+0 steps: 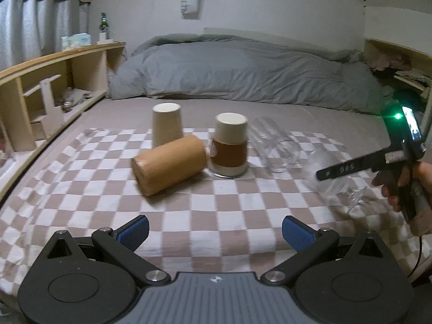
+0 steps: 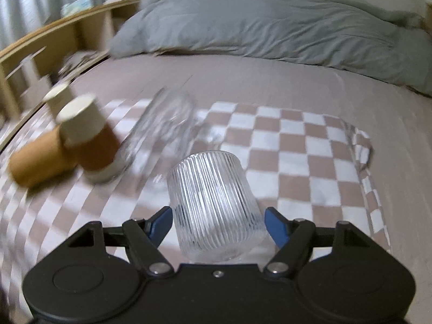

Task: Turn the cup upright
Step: 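Grasp the ribbed glass bowl with the right tool and lift it, then grasp the glass bowl with the left tool while the right tool holds it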

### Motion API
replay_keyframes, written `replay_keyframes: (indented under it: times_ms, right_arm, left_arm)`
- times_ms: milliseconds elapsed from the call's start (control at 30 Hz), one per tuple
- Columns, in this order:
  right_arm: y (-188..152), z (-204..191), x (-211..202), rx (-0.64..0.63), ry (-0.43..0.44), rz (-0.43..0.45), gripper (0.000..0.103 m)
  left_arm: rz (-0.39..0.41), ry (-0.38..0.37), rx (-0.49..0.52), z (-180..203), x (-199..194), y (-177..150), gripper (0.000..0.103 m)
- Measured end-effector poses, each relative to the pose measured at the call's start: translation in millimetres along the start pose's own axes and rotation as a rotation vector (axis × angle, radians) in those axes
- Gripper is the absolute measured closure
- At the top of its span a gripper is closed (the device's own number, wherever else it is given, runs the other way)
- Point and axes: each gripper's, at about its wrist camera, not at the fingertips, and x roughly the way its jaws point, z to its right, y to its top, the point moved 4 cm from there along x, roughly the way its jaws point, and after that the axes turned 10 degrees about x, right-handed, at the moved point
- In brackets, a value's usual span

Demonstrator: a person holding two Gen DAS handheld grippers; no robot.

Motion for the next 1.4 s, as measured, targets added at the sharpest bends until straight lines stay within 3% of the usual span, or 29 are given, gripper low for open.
replay_keyframes:
  times_ms: [200, 333, 433, 467, 567, 733, 867, 1067, 1200, 1233, 1267, 1400]
  right_arm:
    - [-15.7, -23.3, -9.4, -0.138, 0.029, -0.011, 0.027]
    - [-18.9, -27.6, -10.2, -0.202, 0.04, 0.001, 0.026]
    - [-16.1, -18.5, -19.9, -0.171, 0.066, 0.027, 0.025]
    - [-15.6, -15.2, -26.1, -0.161, 0.066, 0.047, 0.02]
    - [-17.9, -5.0, -45.3, -0.149, 0.065, 0.093, 0.019]
    - [-33.5, 10.2, -73.9, -0.135, 0.022, 0.15, 0.019]
    - [-44.4, 21.1, -87.5, -0.09, 0.018, 0.184, 0.019]
    - [-58.0, 31.1, -96.8, -0.012, 0.04, 0.208, 0.02]
    - [-60.9, 36.1, -99.1, 0.017, 0.051, 0.219, 0.02]
    - [-61.4, 37.3, -99.6, 0.026, 0.053, 0.222, 0.02]
    - [-61.2, 38.9, -99.9, 0.034, 0.054, 0.225, 0.02]
    - [-61.5, 46.4, -101.2, 0.096, 0.052, 0.241, 0.02]
  left_arm:
    - [0.087, -0.051, -0.05, 15.4, 15.2, 13.7, 0.0]
    - [0.088, -0.139, -0.179, 19.2, 39.7, 28.1, 0.0]
    - [0.058, -0.238, -0.293, 25.3, 63.1, 37.3, 0.001]
    - [0.043, -0.267, -0.326, 29.1, 71.3, 40.0, 0.001]
    - [-0.01, -0.352, -0.407, 45.2, 96.9, 46.2, 0.008]
    - [-0.141, -0.439, -0.546, 74.9, 141.5, 45.6, 0.014]
    - [-0.183, -0.467, -0.676, 87.5, 170.1, 41.3, 0.015]
    - [-0.254, -0.44, -0.81, 91.9, 198.4, 36.8, 0.015]
    - [-0.25, -0.412, -0.803, 90.9, 204.9, 39.7, 0.017]
    - [-0.249, -0.415, -0.8, 92.3, 205.9, 41.0, 0.026]
    - [-0.244, -0.439, -0.804, 92.6, 207.1, 42.3, 0.028]
    - [-0.245, -0.443, -0.749, 95.7, 206.8, 49.5, 0.029]
